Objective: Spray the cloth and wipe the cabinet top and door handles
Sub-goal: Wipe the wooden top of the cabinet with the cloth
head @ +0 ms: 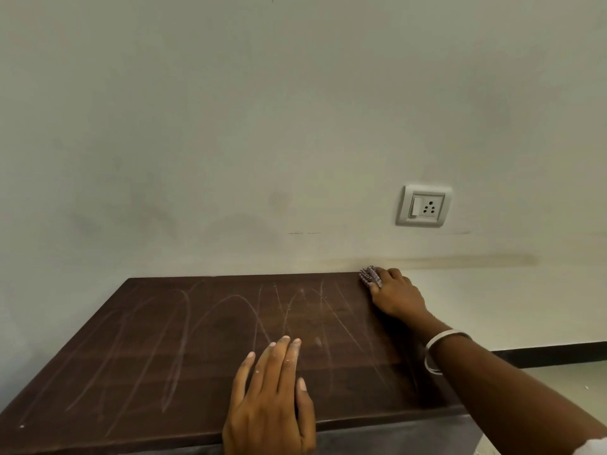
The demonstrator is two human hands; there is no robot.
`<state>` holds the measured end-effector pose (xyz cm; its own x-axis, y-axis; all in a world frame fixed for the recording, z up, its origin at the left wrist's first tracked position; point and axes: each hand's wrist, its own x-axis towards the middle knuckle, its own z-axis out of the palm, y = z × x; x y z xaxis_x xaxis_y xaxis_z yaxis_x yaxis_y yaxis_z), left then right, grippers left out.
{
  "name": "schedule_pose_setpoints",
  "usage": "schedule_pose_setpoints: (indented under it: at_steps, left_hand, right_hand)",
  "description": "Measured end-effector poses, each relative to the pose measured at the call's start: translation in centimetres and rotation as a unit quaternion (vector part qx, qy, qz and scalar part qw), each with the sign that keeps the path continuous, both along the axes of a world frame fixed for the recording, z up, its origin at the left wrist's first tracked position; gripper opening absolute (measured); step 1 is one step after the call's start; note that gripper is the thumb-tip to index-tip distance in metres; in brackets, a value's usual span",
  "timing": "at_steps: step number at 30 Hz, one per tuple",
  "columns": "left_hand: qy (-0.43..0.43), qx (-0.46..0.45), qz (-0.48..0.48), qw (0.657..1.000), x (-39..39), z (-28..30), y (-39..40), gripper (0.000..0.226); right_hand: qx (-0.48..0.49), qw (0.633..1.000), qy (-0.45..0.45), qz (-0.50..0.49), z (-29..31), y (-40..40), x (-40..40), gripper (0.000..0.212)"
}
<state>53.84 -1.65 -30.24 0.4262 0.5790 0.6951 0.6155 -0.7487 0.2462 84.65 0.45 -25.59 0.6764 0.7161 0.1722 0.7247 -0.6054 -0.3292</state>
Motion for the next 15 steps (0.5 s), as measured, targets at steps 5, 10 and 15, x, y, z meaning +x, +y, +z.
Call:
schedule_pose_setpoints:
  at_steps: [5,10,15]
  left_hand:
    - [0.004,0.000,-0.003,1.000,0.0,0.0,0.1,0.049]
    - [0.001,-0.014,-0.007,1.000,-0.1,0.0,-0.1,0.048]
    - [0.005,-0.028,-0.006,1.000,-0.2,0.2,-0.3,0.048]
  right_hand:
    - [0.001,0.999,-0.004,-0.039,-0.1,-0.7,0.2,0.054]
    - [-0.004,1.000,-0.027,0.000,-0.2,-0.2,-2.4,0.055]
    - [-0.010,0.998,-0.035,0.048,-0.3,-0.8,-3.6,0.057]
